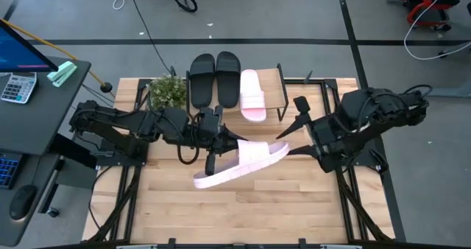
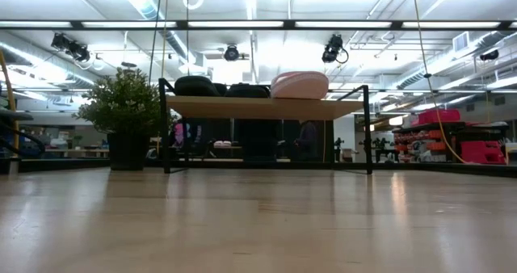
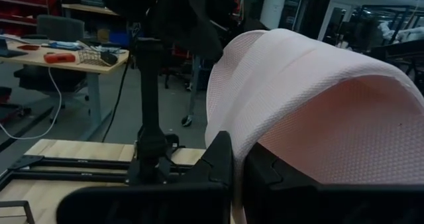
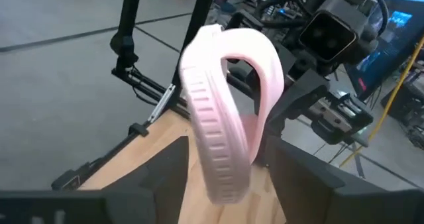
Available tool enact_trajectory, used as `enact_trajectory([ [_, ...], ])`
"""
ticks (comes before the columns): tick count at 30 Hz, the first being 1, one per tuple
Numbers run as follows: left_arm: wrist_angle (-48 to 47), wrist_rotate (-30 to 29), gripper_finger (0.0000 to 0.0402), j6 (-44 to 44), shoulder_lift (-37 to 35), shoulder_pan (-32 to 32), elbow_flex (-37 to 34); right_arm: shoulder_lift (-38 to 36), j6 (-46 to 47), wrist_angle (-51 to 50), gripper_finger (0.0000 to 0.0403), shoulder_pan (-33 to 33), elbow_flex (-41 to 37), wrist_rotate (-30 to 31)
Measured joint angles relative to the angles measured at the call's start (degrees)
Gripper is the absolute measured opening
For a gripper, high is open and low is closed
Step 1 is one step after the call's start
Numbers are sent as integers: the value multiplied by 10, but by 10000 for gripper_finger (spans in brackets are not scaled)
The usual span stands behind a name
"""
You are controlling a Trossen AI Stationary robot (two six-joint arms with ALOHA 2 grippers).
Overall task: Pick and place slides into the shelf
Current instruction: Put the pink slide on the shelf
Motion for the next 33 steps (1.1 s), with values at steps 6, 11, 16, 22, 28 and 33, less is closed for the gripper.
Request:
enact_trajectory([
  [6,-3,11,11,2,0,0,0,8,0,-1,130,0,0,8],
  [11,-4,11,18,0,0,1,1,8,0,-3,45,1,0,2],
  [16,-4,5,30,-2,0,2,1,7,3,-3,38,1,0,4],
  [22,-6,3,60,5,-2,5,1,6,22,-21,45,1,0,6],
  [28,-23,-2,100,4,-23,10,1,-2,24,-29,36,0,0,9],
  [33,-52,-4,130,2,-53,11,1,-18,28,-64,37,0,0,12],
])
